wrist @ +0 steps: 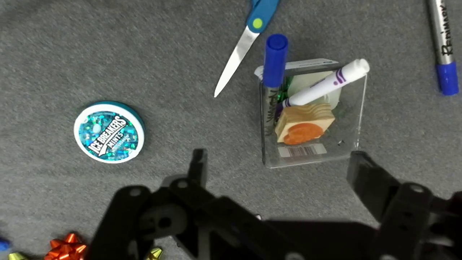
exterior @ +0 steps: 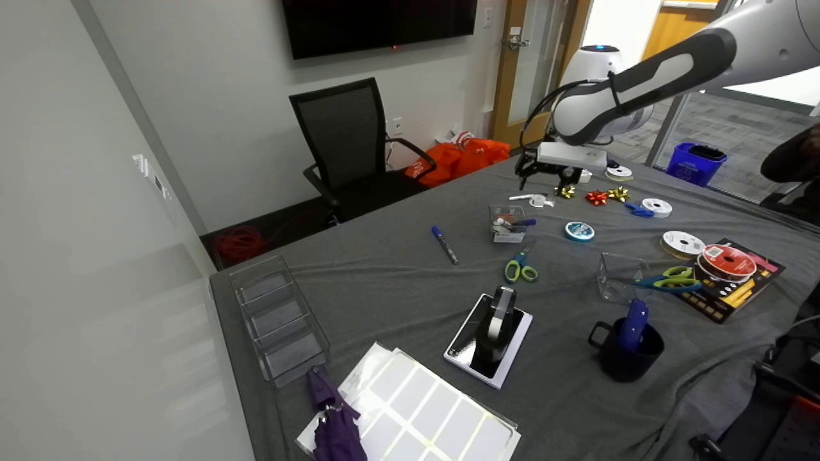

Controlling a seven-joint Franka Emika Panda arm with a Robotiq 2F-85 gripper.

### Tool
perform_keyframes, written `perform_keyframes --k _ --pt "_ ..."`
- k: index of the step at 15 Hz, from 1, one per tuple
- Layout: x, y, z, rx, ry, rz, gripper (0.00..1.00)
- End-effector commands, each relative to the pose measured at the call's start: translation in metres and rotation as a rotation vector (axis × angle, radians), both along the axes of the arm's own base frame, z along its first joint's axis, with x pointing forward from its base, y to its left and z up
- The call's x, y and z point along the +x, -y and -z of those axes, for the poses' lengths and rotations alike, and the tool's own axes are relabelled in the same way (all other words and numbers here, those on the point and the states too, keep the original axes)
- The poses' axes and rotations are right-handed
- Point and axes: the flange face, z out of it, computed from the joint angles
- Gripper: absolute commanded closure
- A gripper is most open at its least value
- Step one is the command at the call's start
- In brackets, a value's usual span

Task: Move the clear container with the marker to the right

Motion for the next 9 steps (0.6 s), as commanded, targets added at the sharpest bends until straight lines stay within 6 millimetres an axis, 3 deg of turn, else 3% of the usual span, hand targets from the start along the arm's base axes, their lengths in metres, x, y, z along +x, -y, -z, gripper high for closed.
perform_keyframes --k 1,5,9 --pt "0.0 -0.005 0.026 -0.071 -0.031 -0.055 0.0" --pt "0.009 -0.01 0.059 -0.072 -0.023 -0.038 0.0" --pt "0.014 -0.011 0.075 -0.036 0.015 -0.012 0.0"
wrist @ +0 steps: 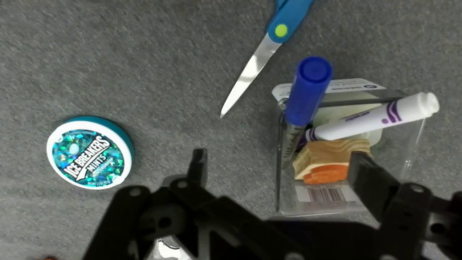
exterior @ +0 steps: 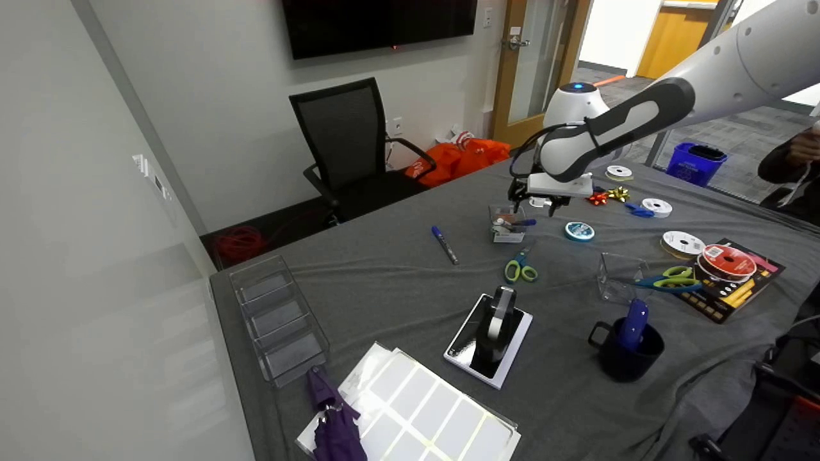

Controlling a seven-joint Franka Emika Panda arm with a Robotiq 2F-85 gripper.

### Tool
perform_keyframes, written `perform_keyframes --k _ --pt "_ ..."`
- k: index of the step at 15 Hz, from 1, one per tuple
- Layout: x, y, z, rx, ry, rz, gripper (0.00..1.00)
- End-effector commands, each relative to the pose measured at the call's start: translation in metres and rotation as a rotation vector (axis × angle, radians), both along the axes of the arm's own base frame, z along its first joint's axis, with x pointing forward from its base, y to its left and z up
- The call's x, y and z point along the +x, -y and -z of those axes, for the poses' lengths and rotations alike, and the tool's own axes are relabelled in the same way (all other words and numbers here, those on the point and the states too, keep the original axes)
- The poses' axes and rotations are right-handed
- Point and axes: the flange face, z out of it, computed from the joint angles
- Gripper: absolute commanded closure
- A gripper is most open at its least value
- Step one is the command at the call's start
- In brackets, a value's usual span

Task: Move the clear container with the marker to the right

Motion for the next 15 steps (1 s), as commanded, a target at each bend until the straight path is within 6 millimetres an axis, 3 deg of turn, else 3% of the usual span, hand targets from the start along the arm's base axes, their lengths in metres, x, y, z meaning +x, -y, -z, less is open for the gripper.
perform_keyframes --k 1,8,9,11,15 --pt "0.01 0.0 0.01 0.007 0.041 0.024 0.0" --pt "0.02 0.005 0.03 -0.033 0.047 0.056 0.0" --pt "0.021 0.006 0.032 -0.034 0.047 0.058 0.25" --pt "0.023 0.007 0.036 -0.036 0.046 0.062 0.32" --pt "0.026 0.008 0.038 -0.041 0.053 0.077 0.62"
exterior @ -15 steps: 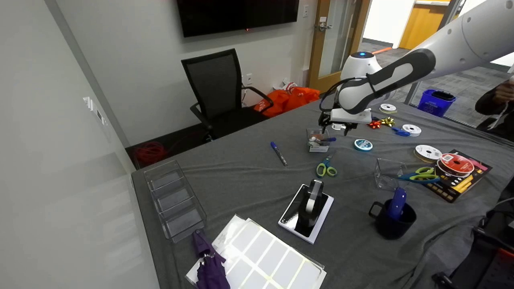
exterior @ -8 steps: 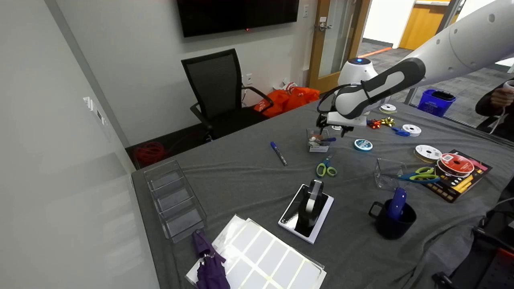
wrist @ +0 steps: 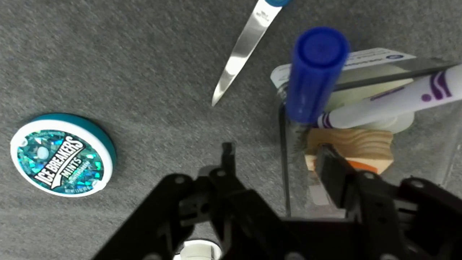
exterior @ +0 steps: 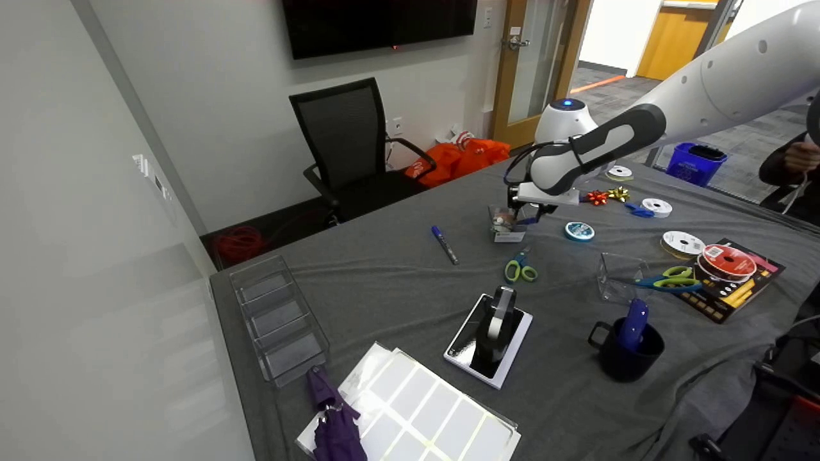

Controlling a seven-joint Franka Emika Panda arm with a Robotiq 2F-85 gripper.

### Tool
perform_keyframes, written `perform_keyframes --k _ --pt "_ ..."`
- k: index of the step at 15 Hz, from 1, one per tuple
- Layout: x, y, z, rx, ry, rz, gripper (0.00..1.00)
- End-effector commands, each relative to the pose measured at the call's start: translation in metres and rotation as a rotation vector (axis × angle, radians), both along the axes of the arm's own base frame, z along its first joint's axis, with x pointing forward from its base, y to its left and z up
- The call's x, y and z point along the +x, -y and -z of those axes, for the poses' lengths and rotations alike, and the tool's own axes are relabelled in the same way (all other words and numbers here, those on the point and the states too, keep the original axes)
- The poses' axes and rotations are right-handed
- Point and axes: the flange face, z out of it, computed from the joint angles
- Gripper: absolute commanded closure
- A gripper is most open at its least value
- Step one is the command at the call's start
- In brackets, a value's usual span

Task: Move the clear container with the marker to the right

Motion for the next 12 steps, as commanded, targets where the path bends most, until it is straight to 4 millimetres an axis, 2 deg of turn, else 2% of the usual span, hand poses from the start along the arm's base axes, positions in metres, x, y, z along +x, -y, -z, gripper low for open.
perform_keyframes --k 1,5,8,12 --pt "0.006 0.001 0.004 -0.018 0.019 0.015 0.69" --pt "0.007 0.001 0.004 -0.018 0.022 0.018 0.97" --pt "0.007 0.001 0.007 -0.02 0.024 0.018 1.0" --pt "0.007 0.001 -0.004 -0.01 0.035 0.019 0.99"
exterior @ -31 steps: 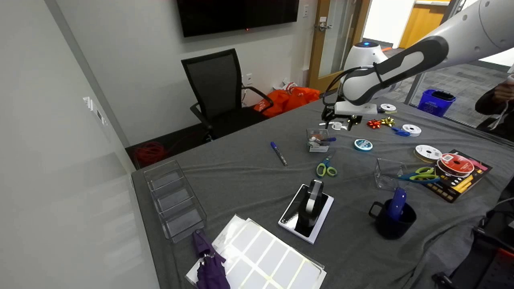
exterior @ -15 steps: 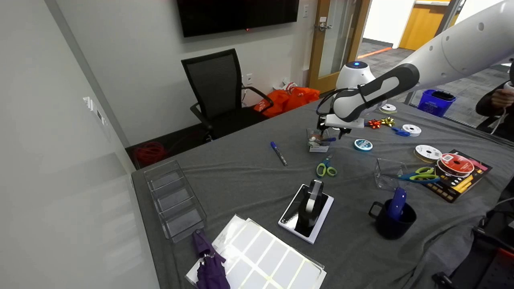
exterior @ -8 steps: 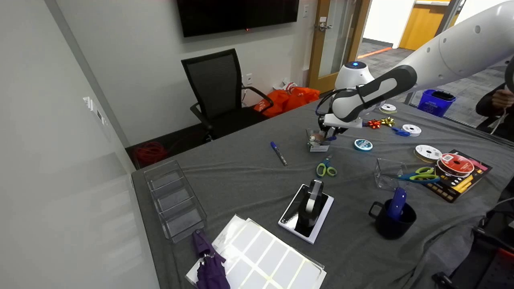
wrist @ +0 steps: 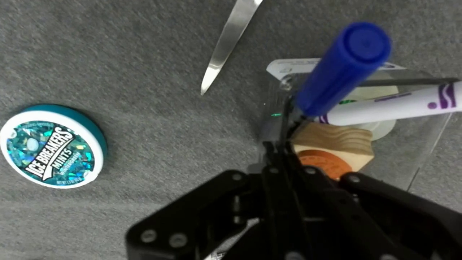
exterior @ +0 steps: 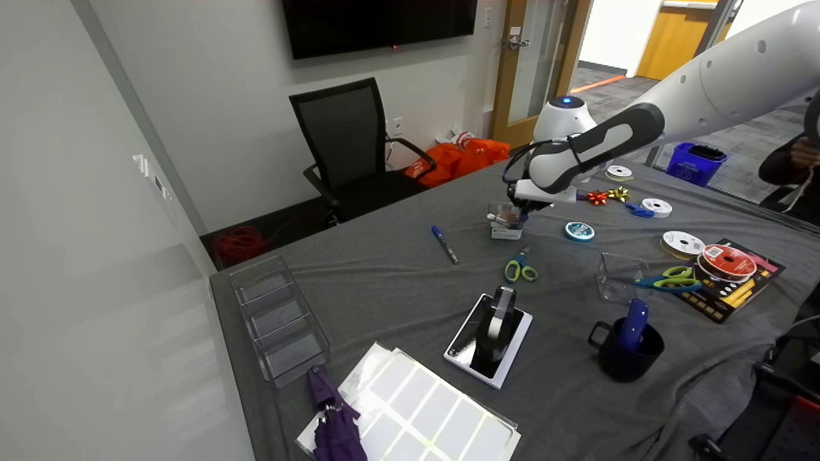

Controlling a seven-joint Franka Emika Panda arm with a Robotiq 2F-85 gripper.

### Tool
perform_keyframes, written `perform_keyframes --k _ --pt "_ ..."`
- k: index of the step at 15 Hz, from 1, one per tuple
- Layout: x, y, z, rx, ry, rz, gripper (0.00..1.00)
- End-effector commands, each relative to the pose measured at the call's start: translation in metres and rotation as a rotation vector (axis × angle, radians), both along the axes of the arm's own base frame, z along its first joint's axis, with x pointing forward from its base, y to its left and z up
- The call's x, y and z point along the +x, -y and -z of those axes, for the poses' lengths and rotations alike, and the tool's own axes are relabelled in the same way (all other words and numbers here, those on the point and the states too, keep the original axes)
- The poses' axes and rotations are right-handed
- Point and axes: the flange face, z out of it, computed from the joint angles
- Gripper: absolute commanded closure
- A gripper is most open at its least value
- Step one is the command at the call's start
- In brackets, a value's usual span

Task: Move the clear container with the marker to the right

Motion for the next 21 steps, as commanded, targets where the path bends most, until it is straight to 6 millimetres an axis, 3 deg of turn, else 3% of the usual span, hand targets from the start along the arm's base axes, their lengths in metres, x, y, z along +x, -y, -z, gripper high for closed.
perform_keyframes --k 1,5,11,21 --pt "0.001 0.002 -0.002 -0.003 0.012 0.01 0.99" --pt "-0.005 0.011 -0.017 0.023 0.021 -0.006 0.99" --pt "-0.025 0.047 -0.026 0.066 0.031 -0.086 0.99" --pt "-0.106 0.112 -0.048 0.168 0.029 -0.385 0.99"
